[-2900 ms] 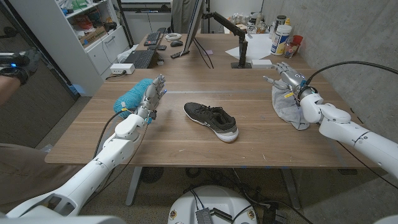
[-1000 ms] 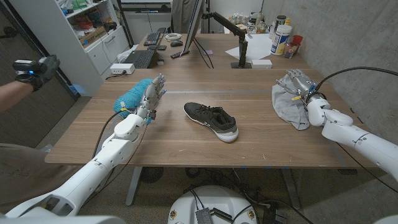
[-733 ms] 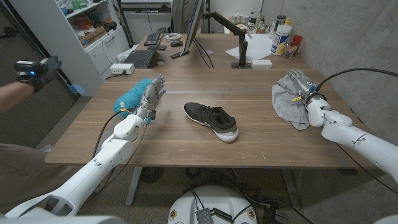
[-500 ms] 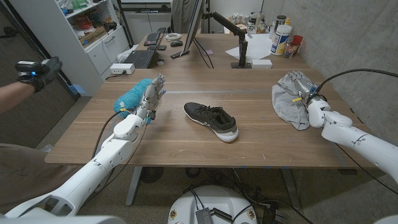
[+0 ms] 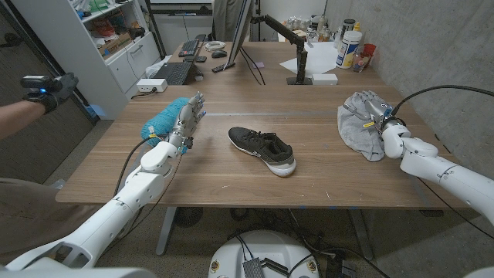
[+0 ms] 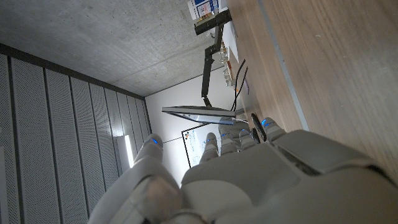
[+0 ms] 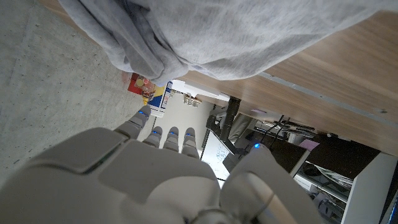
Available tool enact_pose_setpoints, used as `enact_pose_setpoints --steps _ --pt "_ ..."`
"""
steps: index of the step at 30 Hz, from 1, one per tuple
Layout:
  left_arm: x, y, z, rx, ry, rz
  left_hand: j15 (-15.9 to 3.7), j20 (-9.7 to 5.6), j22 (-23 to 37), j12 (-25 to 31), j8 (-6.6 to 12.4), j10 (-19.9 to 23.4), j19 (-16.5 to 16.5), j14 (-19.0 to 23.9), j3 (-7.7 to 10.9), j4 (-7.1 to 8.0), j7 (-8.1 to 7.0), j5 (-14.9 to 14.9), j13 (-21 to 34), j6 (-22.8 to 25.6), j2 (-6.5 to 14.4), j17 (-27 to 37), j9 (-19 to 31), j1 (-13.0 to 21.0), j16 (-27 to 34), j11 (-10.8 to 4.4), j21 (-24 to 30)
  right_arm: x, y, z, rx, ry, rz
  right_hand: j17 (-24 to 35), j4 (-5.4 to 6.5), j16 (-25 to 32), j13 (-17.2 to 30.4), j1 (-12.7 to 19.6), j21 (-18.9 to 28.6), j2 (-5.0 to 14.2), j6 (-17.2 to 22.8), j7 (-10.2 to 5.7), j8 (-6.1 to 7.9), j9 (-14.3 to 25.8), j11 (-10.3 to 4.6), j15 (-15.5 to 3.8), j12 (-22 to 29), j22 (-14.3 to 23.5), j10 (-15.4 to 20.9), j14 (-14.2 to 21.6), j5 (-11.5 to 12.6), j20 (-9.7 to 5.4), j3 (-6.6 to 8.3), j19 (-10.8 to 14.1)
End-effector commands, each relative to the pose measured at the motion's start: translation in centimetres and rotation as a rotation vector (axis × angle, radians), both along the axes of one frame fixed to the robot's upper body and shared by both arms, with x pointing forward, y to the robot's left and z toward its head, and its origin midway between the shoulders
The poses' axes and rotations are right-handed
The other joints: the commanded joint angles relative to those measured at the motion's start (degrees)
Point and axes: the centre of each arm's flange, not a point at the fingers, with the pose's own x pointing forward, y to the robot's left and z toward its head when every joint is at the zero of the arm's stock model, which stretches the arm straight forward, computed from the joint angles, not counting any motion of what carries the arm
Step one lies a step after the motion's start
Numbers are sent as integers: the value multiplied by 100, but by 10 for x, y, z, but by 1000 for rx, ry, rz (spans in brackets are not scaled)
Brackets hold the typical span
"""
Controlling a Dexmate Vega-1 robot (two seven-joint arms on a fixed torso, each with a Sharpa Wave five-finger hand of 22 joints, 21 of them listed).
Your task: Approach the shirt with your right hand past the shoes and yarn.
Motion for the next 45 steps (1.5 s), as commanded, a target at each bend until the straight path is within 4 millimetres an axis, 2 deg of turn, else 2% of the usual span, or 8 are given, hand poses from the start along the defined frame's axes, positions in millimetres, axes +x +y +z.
enact_pose_setpoints --steps 1,16,39,45 --pt "1 4 -1 -3 4 4 1 -20 15 4 29 23 16 -57 18 -26 24 11 25 -16 -6 21 16 -49 13 0 30 2 -5 -1 -48 42 -4 10 -29 34 17 43 -34 14 -26 -6 -7 25 -21 -210 29 21 -22 -172 -25 36 4 22" --pt "0 6 -4 -5 5 2 3 -20 15 2 28 28 13 -57 16 -28 30 11 26 -16 -6 22 16 -58 14 3 30 0 -20 -13 -36 30 -37 14 -29 44 18 29 -31 13 -50 -22 -10 27 -62 -242 36 21 -18 -150 -33 17 -10 56" --pt "-4 3 -5 -3 2 3 -1 -23 16 -6 29 20 14 -54 11 -26 28 12 27 -10 -7 23 16 -78 15 6 31 0 -32 -24 -31 -2 -50 15 -45 58 19 35 -31 11 -78 -63 -8 29 -114 -308 37 21 -32 -107 -39 -35 -22 101" --pt "-4 3 -5 -6 3 6 -1 -20 16 -2 28 32 13 -56 10 -26 32 13 27 -11 -8 23 16 -83 14 0 30 -1 -34 -27 -27 -14 -51 13 -59 72 20 47 -20 14 -213 -103 -48 30 -141 -322 49 21 -5 -57 -41 -50 -25 158"
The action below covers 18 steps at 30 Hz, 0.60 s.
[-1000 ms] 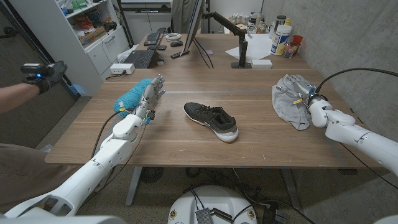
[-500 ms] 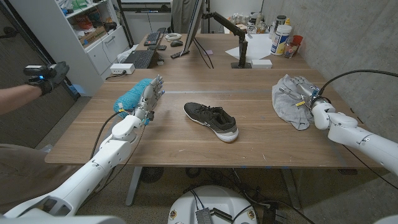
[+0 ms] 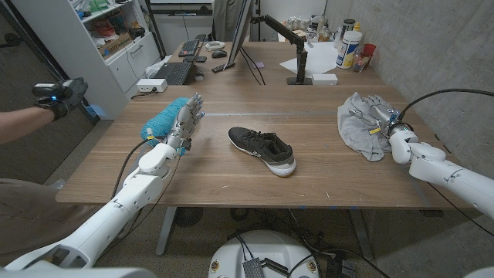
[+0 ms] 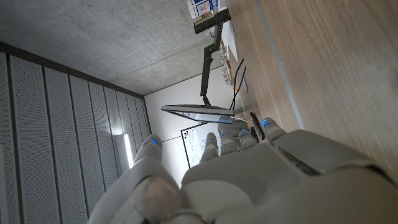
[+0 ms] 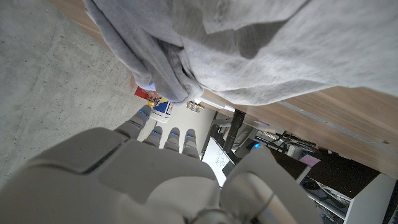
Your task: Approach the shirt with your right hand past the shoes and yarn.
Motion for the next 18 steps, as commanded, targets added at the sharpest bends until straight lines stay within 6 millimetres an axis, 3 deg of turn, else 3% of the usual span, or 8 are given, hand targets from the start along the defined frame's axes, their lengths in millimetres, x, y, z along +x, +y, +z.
enact_pose_setpoints --steps 1,18 --pt "-1 -2 -1 2 1 3 -1 -20 15 -3 28 32 12 -56 0 -21 32 13 27 -12 24 23 16 -52 15 1 30 0 -5 -7 6 -16 -3 13 -21 31 7 49 -21 15 -92 -8 -21 30 -37 -324 49 21 13 -60 -14 -8 15 78" --pt "-2 -8 1 6 -2 0 -1 -28 15 -10 28 20 20 -55 0 -21 30 14 27 -11 26 23 16 -61 15 1 33 5 -11 -17 29 -21 -13 11 -35 28 8 69 -27 32 -115 -17 -11 31 -44 -339 39 20 -12 -52 -15 -20 22 94"
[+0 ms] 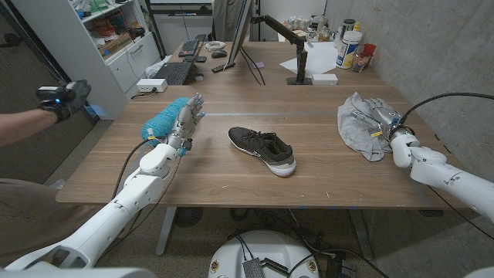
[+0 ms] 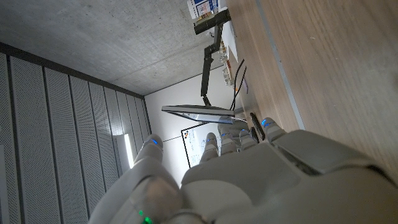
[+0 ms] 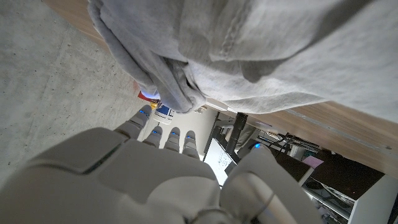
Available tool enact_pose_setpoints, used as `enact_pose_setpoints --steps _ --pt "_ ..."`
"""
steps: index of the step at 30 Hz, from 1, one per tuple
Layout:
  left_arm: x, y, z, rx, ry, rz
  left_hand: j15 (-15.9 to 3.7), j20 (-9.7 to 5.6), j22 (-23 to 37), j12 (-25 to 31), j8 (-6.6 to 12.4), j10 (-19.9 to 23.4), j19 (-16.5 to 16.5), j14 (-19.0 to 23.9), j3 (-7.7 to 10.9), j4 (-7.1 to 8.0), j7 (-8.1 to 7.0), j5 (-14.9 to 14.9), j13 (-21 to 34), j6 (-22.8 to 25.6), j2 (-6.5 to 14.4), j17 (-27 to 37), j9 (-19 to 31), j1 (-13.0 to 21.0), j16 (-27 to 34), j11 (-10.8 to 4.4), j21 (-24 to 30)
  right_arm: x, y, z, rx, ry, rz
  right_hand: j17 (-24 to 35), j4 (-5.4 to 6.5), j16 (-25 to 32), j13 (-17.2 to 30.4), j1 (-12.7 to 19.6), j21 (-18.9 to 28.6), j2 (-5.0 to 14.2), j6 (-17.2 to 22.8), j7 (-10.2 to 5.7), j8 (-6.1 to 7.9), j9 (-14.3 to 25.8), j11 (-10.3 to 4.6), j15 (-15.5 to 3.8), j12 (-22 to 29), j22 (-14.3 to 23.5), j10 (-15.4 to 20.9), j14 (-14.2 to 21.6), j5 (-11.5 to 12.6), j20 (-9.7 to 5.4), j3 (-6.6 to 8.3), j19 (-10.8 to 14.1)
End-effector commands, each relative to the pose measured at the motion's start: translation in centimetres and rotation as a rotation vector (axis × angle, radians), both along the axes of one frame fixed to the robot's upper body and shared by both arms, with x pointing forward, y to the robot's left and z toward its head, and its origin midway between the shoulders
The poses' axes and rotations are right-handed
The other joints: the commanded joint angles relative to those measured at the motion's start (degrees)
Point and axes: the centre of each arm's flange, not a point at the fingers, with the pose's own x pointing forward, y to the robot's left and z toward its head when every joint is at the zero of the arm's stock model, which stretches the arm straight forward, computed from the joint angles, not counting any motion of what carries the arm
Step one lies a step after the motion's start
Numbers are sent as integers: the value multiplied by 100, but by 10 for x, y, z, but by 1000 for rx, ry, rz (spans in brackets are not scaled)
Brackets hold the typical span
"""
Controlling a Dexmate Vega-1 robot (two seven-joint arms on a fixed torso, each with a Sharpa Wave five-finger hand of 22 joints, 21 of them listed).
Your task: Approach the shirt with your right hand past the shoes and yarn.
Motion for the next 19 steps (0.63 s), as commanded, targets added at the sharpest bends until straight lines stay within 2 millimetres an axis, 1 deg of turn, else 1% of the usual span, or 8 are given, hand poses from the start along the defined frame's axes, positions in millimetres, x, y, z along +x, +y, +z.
enact_pose_setpoints --steps 1,8,18,19 --pt "0 -4 1 5 0 0 -1 -27 16 -11 28 -3 20 -55 0 -22 29 14 27 -11 -5 23 16 -31 15 -22 33 3 -5 -7 16 -8 -8 11 -37 28 9 71 -27 34 -54 -19 -6 31 -11 -337 40 20 -43 -49 -15 16 23 55" --pt "1 -8 3 9 1 -3 -3 -26 16 -6 28 11 20 -57 0 -23 36 14 27 -9 -3 23 16 -34 14 -21 33 4 -6 -10 30 -18 -10 10 -45 24 9 83 -32 46 -53 -20 2 32 -9 -336 37 20 -54 -52 -16 15 29 58" --pt "0 -9 2 9 1 1 -1 -25 16 -7 27 14 20 -54 1 -24 33 15 27 -12 -1 23 16 -38 15 -23 33 6 -7 -12 31 -18 -8 10 -58 22 10 103 -38 63 -167 -23 -26 32 -19 -333 23 20 -99 -45 -19 12 36 64" --pt "0 -9 2 9 1 1 5 -26 16 -5 28 18 22 -54 1 -24 30 15 27 -9 -1 23 16 -39 15 -6 33 6 -7 -12 30 -18 -8 10 -59 22 10 103 -38 64 -170 -26 -27 32 -19 -332 21 20 -103 -44 -19 11 36 66"
